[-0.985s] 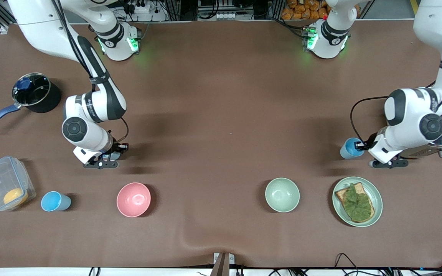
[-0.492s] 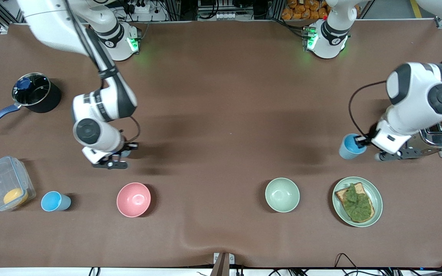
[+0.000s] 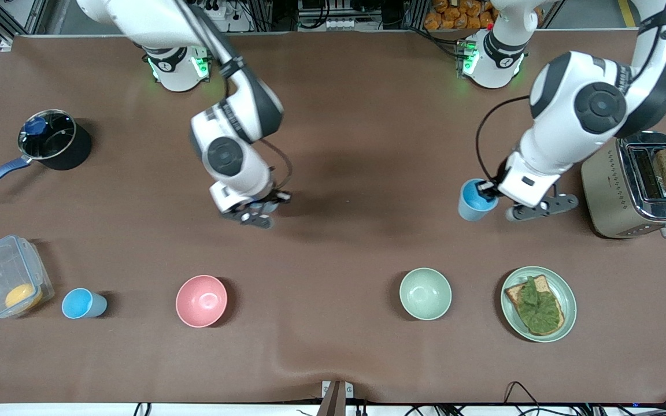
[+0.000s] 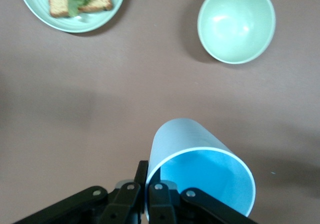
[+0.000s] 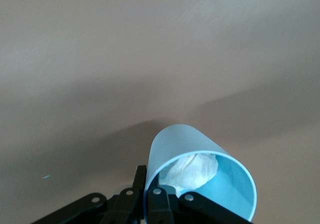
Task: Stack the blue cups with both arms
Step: 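Lift both blue cups and carry them toward each other at table center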
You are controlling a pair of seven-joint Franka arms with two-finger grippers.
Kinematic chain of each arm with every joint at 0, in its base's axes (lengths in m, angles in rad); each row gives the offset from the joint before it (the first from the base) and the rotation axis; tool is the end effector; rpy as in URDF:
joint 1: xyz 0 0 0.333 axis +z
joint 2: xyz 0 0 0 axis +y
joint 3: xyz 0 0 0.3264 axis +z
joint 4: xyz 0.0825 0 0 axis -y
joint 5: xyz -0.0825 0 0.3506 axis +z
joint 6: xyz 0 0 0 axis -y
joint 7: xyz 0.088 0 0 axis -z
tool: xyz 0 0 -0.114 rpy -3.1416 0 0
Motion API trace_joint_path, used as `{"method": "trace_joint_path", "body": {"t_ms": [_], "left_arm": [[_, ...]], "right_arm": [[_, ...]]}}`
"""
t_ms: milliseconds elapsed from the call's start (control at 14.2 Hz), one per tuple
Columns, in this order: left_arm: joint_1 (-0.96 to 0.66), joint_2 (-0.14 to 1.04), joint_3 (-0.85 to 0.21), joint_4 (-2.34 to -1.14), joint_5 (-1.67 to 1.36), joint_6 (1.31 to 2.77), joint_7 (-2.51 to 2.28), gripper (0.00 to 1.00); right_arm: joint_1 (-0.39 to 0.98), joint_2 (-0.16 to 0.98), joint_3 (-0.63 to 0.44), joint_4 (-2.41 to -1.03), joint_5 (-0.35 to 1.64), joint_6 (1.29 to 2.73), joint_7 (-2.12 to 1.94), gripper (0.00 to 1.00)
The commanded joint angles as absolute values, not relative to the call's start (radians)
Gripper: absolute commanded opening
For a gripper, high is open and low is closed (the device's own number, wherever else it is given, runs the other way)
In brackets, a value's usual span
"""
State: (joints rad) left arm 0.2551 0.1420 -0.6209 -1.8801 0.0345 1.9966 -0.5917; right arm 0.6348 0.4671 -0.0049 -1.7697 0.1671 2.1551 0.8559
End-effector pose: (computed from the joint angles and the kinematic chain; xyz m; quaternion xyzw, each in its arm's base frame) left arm 0.5296 -0.1859 0.4637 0.9938 0.1080 -0.0111 0.0230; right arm 0.5012 0.3753 0.3152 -0.9839 0.1606 0.0750 0.0215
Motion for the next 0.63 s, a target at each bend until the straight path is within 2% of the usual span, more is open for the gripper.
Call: {"method": "trace_joint_path", "body": {"t_ms": [0,281,422,563], "left_arm": [[0.267,0.150,-0.669,-1.853,0.012,1.967,-0.641,0.00],[0.265,0.152,-0.692,-1.853,0.006,1.960,-0.652,0.00],[0.265,0.153,-0.693,-1.853,0.006,1.957,-0.652,0.00],[0.265,0.153,-0.693,-1.853,0.005,1.956,-0.652,0.00]], "right_arm": [[0.754,0.589,-0.020,-1.648,0.178,2.152,1.033,0.00],[0.828,0.679,-0.021,-1.569,0.161,2.196,1.153,0.00],[0.848,0.695,-0.021,-1.568,0.163,2.259,1.184,0.00],[0.845,0.706,-0.021,-1.568,0.156,2.263,1.183,0.00]]}}
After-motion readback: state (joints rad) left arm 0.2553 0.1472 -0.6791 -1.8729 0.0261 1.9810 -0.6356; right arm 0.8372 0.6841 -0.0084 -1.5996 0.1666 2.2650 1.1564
